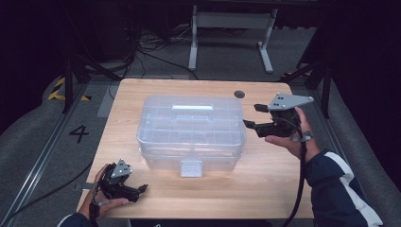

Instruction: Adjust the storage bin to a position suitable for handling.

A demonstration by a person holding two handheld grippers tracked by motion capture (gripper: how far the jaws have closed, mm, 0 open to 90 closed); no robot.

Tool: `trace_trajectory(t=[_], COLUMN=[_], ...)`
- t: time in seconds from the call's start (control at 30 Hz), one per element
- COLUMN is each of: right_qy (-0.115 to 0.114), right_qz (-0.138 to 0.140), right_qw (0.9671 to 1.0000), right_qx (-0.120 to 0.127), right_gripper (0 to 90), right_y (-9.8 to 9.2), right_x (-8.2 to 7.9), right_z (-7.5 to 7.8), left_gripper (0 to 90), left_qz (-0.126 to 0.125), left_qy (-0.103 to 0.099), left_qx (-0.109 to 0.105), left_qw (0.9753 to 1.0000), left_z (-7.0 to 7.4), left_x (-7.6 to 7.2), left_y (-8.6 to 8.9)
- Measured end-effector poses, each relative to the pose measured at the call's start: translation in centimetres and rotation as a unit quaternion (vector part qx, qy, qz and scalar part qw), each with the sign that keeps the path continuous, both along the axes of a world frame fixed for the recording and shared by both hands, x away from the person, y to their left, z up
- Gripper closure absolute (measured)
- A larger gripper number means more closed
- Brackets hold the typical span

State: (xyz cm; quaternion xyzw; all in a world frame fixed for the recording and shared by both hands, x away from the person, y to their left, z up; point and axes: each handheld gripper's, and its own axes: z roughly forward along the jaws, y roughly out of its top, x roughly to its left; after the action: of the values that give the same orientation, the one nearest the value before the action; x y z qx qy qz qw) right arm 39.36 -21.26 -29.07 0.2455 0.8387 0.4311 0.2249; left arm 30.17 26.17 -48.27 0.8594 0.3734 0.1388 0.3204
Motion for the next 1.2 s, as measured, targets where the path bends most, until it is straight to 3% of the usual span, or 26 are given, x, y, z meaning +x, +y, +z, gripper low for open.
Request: trace_trajectory(t=[0.3,0.53,0.6,0.8,1.2], right_qy=[0.004,0.010,0.011,0.020,0.017], right_qz=[0.041,0.066,0.074,0.073,0.064], right_qw=[0.9990,0.9976,0.9968,0.9961,0.9955], right_qx=[-0.017,-0.018,-0.028,-0.045,-0.068], right_gripper=[38.8,44.1,45.5,48.4,57.4], right_y=[4.2,6.3,7.1,8.7,10.5], right_x=[0.7,1.1,1.3,1.9,2.6], right_z=[0.1,0.4,0.2,-0.5,-0.3], left_gripper=[0.2,0.3,0.3,0.3,0.3], left_qz=[0.001,0.000,0.001,0.001,-0.001], left_qy=[0.002,0.001,0.002,0.002,0.000], left_qx=[-0.002,-0.002,-0.002,-0.001,0.000], left_qw=[1.0000,1.0000,1.0000,1.0000,1.0000], left_z=[0.0,0.0,0.0,0.0,0.0], left_x=[0.0,0.0,0.0,0.0,0.0], left_y=[0.0,0.0,0.0,0.0,0.0])
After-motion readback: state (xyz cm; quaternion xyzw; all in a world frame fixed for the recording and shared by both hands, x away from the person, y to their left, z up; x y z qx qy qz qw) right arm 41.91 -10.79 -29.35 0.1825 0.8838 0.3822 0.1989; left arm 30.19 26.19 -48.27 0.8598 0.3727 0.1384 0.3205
